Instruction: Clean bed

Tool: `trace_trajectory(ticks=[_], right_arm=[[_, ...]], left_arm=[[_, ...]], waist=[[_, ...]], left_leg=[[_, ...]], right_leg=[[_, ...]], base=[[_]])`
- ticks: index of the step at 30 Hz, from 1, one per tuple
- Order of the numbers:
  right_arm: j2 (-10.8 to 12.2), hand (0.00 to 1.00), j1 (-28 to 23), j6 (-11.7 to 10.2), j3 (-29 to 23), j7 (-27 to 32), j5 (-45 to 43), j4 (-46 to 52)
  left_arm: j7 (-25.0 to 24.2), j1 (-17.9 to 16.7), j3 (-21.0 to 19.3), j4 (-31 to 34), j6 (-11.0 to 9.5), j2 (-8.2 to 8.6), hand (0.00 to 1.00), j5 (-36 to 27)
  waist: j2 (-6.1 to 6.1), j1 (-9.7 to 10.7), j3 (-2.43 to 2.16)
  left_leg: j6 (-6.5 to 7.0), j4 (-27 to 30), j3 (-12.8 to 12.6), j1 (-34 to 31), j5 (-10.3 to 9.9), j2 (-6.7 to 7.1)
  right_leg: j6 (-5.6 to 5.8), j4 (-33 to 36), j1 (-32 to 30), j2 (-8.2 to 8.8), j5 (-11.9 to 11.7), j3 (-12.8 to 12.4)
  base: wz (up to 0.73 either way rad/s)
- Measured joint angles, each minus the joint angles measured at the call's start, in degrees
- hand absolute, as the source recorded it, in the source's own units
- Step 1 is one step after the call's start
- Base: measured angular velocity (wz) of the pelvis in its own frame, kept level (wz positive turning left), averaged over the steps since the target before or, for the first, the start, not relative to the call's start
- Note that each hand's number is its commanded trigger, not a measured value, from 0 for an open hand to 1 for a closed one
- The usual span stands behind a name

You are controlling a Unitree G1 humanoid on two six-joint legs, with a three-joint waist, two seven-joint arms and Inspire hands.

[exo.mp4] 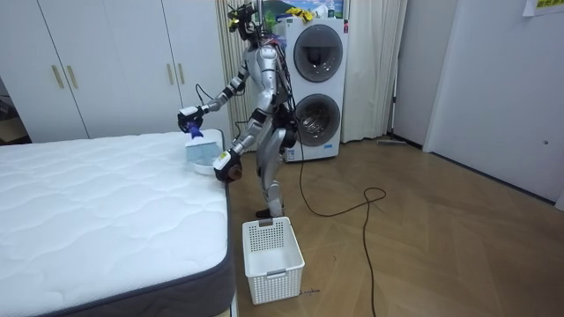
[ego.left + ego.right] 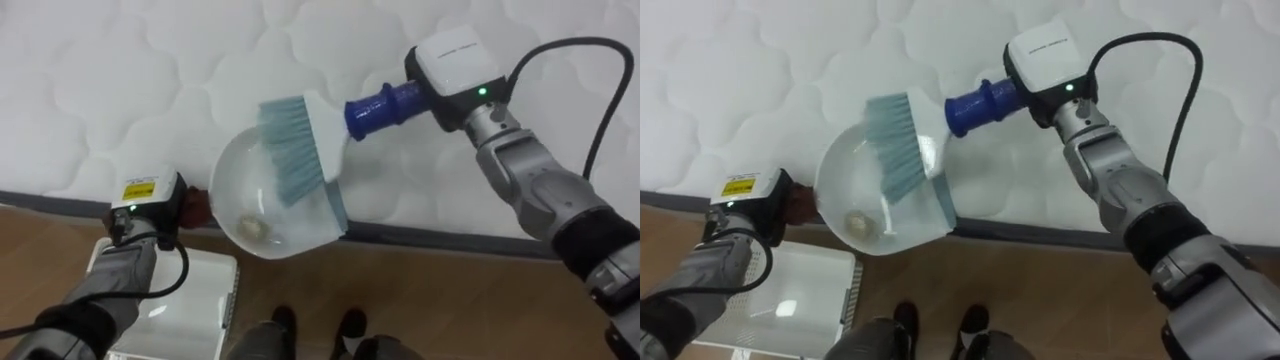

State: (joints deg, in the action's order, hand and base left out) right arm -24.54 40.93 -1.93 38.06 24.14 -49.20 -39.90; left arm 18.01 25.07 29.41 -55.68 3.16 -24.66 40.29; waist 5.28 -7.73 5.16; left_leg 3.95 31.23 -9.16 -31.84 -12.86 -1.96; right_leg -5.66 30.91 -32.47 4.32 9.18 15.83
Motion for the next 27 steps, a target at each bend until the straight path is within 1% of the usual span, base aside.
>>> trace_trajectory(ticks=[1, 3, 6, 8, 12, 16, 19, 25, 27], right_arm=[[0.3, 1.00, 0.0, -0.2, 0.0, 0.0, 0.4, 0.4], [1.2, 1.00, 0.0, -1.7, 0.0, -0.3, 1.9, 1.9], [2.1, 1.00, 0.0, -3.1, 0.0, -1.9, 4.0, 3.2], [2.2, 1.00, 0.0, -3.8, -0.1, -2.7, 4.1, 3.6], [2.2, 1.00, 0.0, -5.0, -1.2, -3.2, 4.1, 4.0], [2.2, 1.00, 0.0, -5.1, -1.5, -3.2, 4.3, 4.0], [2.0, 1.00, 0.0, -5.6, -1.5, -3.1, 5.5, 4.0], [1.4, 1.00, -1.3, -5.7, -1.7, -3.1, 10.7, 2.6], [1.5, 1.00, -3.5, -6.0, -3.9, -3.1, 11.5, 1.1]], left_arm=[[0.0, 0.0, 0.0, 0.0, -0.1, 0.07, 1.00, 0.1], [-0.1, 0.0, 0.0, -0.3, -1.1, 0.15, 1.00, 1.2], [-0.1, 0.0, 0.0, -1.1, -1.9, 0.15, 1.00, 2.0], [-0.1, 0.0, 0.0, -1.4, -2.0, 0.16, 1.00, 2.4], [0.0, -0.1, 0.0, -1.7, -2.4, 0.16, 1.00, 2.9], [0.0, -0.1, 0.0, -1.7, -2.4, 0.16, 1.00, 2.9], [0.0, -0.3, 0.0, -1.7, -2.4, 0.16, 1.00, 2.7], [-0.1, -0.6, 0.0, -1.7, -2.3, 0.24, 1.00, 2.8], [-0.1, -1.1, 0.0, -1.7, -2.3, 0.67, 1.00, 2.4]], waist=[[0.00, 0.0, 0.00], [0.00, 0.1, 0.00], [0.01, 0.2, 0.00], [0.04, 0.3, -0.02], [0.07, 0.3, -0.04], [0.12, 0.4, -0.08], [0.17, 0.5, -0.11], [0.31, 0.8, -0.31], [0.18, 1.4, -0.42]], left_leg=[[0.00, 0.1, 0.0, -0.1, 0.0, 0.00], [0.00, 0.5, 0.1, -0.4, 0.0, 0.02], [0.02, 0.9, 0.3, -0.8, 0.0, 0.17], [0.07, 1.5, 0.5, -0.9, 0.0, 0.48], [0.15, 1.6, 0.5, -0.9, -0.1, 0.56], [0.16, 1.9, 0.5, -0.9, -0.1, 0.55], [0.17, 2.0, 0.5, -0.7, -0.1, 0.55], [0.31, 2.0, 0.5, 0.1, 0.0, 0.69], [0.33, 1.8, 0.5, 1.5, 0.0, 0.88]], right_leg=[[0.01, 0.0, 0.0, 0.01, 0.1, 0.0], [0.07, 0.0, 0.0, 0.04, 0.4, 0.1], [0.13, 0.5, -0.3, 0.27, 0.7, 0.2], [0.25, 1.3, -0.6, 0.69, 1.2, 0.2], [0.30, 1.7, -0.7, 0.84, 1.3, 0.1], [0.29, 1.7, -0.6, 0.88, 1.3, 0.0], [0.27, 1.9, -0.5, 0.93, 1.3, 0.0], [0.29, 2.0, 0.3, 1.16, 1.3, 0.1], [0.48, 1.8, 1.8, 1.36, 1.4, 0.2]], base=[[0.00], [0.04], [0.04], [0.08], [0.01], [0.00], [0.00], [0.01], [0.06]])
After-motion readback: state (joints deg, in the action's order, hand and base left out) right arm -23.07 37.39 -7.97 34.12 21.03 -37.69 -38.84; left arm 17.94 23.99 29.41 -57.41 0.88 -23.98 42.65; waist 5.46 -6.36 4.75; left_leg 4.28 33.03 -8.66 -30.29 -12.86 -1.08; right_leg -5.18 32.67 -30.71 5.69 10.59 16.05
